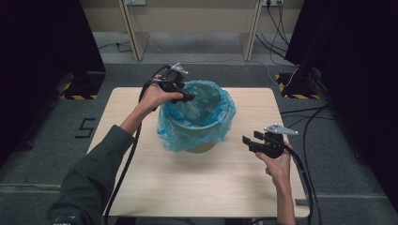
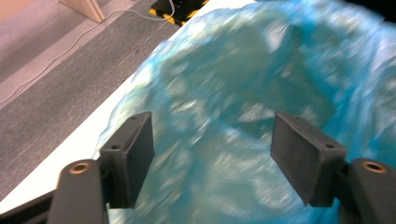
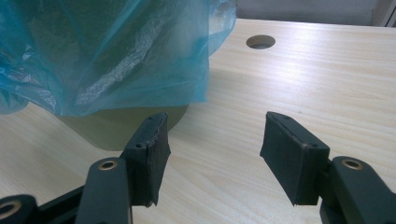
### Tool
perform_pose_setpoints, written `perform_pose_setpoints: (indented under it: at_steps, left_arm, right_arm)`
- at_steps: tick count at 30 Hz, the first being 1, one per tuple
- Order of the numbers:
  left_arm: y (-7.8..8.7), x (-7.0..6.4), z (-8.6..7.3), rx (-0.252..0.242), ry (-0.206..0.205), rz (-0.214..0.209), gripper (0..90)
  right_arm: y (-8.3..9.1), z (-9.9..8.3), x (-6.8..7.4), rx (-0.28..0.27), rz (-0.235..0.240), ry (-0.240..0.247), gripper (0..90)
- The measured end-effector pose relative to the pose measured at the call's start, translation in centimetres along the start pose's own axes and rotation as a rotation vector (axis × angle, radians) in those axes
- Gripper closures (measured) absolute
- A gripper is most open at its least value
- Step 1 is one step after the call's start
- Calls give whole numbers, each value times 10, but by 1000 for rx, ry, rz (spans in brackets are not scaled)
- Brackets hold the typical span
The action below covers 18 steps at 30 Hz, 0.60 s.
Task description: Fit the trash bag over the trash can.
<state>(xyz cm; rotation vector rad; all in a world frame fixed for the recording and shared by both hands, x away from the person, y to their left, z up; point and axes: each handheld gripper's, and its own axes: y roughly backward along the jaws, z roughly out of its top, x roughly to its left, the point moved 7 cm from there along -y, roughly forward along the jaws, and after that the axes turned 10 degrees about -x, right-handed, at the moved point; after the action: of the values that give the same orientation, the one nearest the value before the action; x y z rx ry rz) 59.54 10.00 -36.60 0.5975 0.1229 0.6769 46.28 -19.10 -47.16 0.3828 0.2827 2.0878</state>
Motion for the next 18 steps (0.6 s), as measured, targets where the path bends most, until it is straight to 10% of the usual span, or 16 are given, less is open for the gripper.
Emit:
perform_pose_setpoints:
  at_steps: [9,18]
  left_arm:
    - [-9,28,-15,-11,-4,141,314]
    - [-17,31,-25,-9,54,141,343]
  right_arm:
    - [-1,-1,1,3,3,2,411]
    - [-2,-3,1,11,3,0,411]
